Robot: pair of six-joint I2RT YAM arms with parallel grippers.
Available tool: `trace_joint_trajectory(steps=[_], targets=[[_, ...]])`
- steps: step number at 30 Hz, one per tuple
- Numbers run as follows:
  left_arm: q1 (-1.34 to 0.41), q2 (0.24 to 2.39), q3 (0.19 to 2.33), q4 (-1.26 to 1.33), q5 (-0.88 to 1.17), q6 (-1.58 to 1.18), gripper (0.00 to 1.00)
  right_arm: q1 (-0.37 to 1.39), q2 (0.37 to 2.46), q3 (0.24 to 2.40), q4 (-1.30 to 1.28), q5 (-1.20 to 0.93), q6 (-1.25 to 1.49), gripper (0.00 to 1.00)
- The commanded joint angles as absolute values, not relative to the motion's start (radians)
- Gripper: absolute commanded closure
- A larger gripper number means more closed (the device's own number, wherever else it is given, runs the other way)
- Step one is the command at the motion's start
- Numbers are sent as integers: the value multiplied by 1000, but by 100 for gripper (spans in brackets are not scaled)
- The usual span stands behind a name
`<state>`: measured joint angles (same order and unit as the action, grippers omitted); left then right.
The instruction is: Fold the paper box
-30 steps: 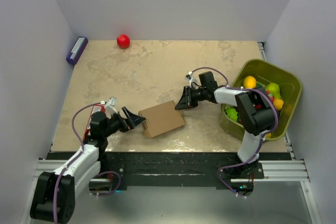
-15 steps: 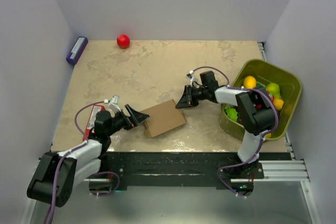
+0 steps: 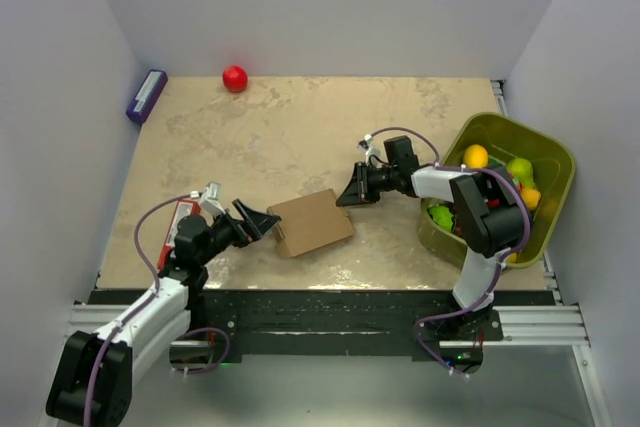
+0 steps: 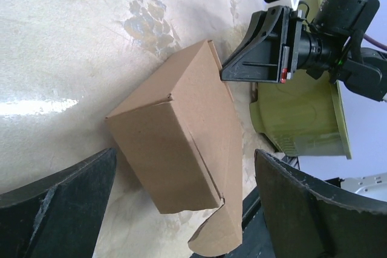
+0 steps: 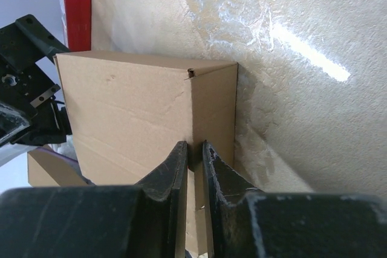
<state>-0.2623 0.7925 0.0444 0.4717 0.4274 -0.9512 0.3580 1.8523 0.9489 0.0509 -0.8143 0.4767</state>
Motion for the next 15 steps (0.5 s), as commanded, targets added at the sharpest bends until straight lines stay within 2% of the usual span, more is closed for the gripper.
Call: trace_joint_trajectory(steps=[1, 15], targets=[[-265, 770, -54, 446, 393, -963, 0, 350, 1887, 916, 21, -699, 440, 88], [-279, 1023, -127, 799, 436, -1051, 0, 348, 1875, 919, 23, -703, 442, 89]])
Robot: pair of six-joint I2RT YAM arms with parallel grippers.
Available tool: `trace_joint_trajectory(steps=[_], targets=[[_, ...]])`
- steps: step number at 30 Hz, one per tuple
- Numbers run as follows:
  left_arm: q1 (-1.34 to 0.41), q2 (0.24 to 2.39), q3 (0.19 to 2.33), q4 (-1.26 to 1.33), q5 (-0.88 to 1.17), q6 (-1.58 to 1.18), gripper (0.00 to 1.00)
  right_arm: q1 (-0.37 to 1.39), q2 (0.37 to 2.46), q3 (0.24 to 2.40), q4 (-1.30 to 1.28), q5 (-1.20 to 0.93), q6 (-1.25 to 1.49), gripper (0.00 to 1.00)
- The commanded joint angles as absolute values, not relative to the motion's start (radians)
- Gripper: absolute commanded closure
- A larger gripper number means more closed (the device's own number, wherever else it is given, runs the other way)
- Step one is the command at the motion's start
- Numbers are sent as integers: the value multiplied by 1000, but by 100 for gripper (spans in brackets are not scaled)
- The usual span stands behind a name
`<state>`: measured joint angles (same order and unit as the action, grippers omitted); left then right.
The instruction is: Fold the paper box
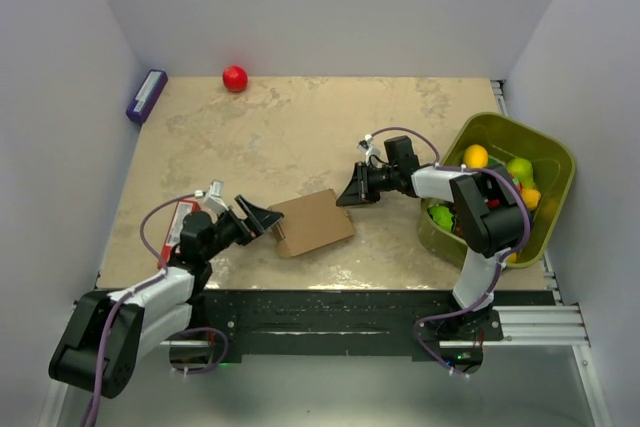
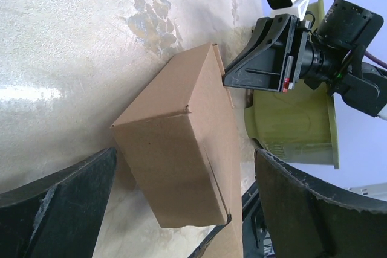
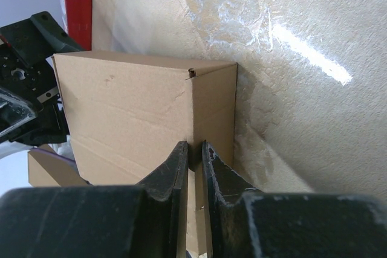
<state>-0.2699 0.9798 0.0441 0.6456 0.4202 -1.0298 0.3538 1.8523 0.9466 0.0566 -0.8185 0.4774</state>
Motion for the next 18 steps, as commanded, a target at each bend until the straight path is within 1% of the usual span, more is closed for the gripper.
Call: trace_joint_trajectory(steps=[1, 6, 8, 13, 16, 17, 18], targets=[[-281, 1037, -126, 813, 433, -1051, 0, 350, 1875, 917, 25, -703, 442, 89], [-299, 1091, -95, 841, 419, -1040, 0, 348, 1871, 919, 26, -703, 443, 89], [-308, 1146, -92, 891, 428, -1043, 1, 348, 1870, 919, 29, -703, 445, 89], [-322, 1262, -100, 1050, 443, -1089, 7, 350, 1871, 917, 32, -703, 446, 89], [-330, 1302, -84, 1113, 449, -1115, 16, 348, 1867, 919, 29, -699, 445, 88], [-330, 1310, -69, 1120, 451, -1118, 23, 350, 1864, 919, 28, -696, 440, 87], [-331, 1316, -60, 1127, 454, -1123, 27, 350, 1859, 920, 25, -684, 439, 86]])
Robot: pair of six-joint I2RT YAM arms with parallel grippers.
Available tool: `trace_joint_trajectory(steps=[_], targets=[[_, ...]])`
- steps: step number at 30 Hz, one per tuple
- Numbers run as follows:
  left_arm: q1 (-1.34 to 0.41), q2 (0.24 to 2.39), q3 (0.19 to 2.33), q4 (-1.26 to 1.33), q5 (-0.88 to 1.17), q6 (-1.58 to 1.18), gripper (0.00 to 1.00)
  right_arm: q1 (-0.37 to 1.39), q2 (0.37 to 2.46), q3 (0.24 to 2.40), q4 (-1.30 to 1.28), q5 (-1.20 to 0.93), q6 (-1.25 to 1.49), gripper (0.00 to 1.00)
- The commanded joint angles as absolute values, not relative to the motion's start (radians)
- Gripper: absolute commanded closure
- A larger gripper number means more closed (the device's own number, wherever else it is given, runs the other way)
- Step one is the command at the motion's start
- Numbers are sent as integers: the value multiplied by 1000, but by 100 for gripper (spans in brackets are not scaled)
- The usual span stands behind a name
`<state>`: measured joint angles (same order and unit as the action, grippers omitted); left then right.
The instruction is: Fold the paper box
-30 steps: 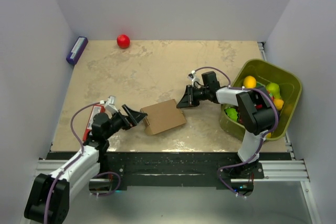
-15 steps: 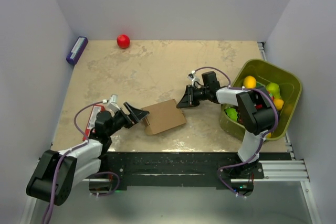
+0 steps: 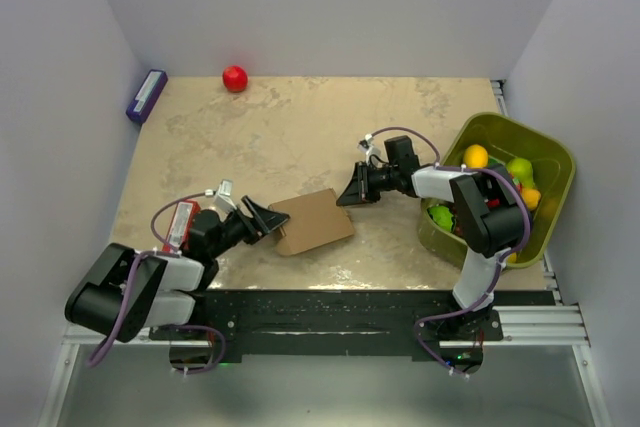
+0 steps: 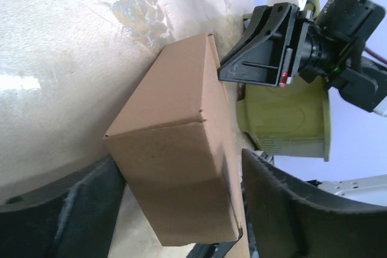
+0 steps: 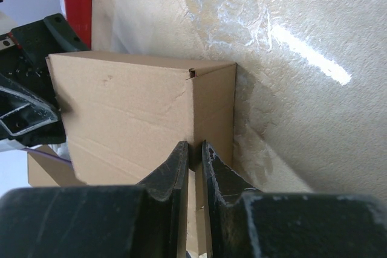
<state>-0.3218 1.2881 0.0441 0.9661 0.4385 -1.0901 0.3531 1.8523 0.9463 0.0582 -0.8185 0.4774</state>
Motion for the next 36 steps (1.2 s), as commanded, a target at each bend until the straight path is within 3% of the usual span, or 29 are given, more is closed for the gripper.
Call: trace_joint_trajectory(steps=[1, 4, 5, 10, 11, 16, 21, 25, 36], targets=[[-331, 1330, -54, 1137, 462, -1127, 33, 351, 1847, 922, 12, -675, 436, 85], [-331, 1356, -25, 1138, 477, -1141, 51, 353, 1822, 925, 3, -646, 416, 77], [-331, 1365, -11, 1137, 485, -1143, 59, 353, 1804, 927, 3, -640, 411, 70], [-330, 1446, 43, 1152, 569, -1181, 67, 356, 1721, 951, -75, -560, 379, 31], [-328, 1462, 52, 1161, 583, -1202, 69, 356, 1701, 954, -83, -542, 367, 28], [-296, 1529, 49, 1247, 678, -1285, 74, 396, 1470, 937, -87, -353, 305, 20], [-223, 1510, 31, 1229, 761, -1327, 79, 636, 1263, 928, -91, -48, 92, 17], [-160, 1421, 32, 1071, 807, -1312, 80, 808, 1131, 859, -9, 21, 6, 16], [-20, 1307, 69, 806, 949, -1247, 82, 1412, 1167, 743, 130, 526, -314, 11]])
